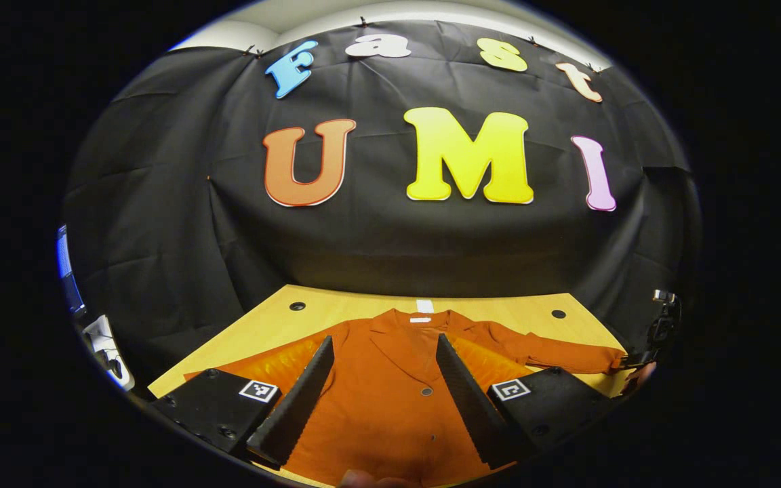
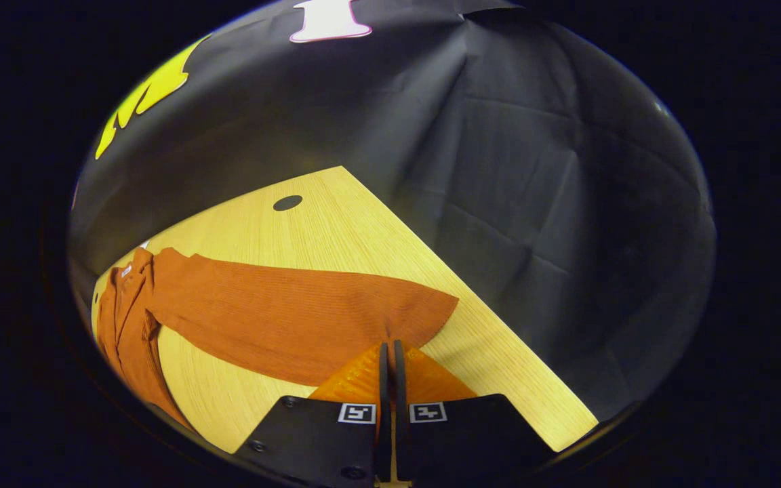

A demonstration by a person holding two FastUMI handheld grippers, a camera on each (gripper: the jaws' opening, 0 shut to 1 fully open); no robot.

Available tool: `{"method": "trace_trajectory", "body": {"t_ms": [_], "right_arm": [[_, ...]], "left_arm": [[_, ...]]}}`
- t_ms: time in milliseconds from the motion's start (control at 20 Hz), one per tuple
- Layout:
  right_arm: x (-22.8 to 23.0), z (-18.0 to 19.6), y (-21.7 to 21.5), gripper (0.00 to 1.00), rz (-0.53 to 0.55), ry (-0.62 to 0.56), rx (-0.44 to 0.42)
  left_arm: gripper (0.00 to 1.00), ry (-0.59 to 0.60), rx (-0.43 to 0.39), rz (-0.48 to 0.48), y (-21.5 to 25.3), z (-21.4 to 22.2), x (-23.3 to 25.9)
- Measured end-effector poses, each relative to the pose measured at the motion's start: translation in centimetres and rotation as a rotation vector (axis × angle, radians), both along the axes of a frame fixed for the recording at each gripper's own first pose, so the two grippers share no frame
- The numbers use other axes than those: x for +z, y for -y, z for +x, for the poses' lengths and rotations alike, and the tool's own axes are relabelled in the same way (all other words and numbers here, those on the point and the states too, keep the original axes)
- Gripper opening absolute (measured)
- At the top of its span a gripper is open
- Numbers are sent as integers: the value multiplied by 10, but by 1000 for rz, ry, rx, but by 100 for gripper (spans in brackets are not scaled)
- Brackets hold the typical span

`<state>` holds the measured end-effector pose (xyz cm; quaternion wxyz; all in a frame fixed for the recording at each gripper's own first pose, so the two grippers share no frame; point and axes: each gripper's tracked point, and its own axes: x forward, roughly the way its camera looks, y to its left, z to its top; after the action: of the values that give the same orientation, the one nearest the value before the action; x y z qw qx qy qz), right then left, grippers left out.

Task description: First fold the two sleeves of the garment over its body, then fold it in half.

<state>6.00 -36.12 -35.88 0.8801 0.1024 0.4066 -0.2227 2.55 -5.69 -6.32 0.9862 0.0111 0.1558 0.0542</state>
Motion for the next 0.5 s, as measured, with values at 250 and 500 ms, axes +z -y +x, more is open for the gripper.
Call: {"method": "trace_trajectory", "body": {"t_ms": [250,500], "right_arm": [[60,22,-3,3,-67,80,42],[152,77,-42,3,-148,225,149]], "left_arm": [[98,13,57,-16,-40,-5,-4],[98,38,91,-73,-78,-6,-11]]}}
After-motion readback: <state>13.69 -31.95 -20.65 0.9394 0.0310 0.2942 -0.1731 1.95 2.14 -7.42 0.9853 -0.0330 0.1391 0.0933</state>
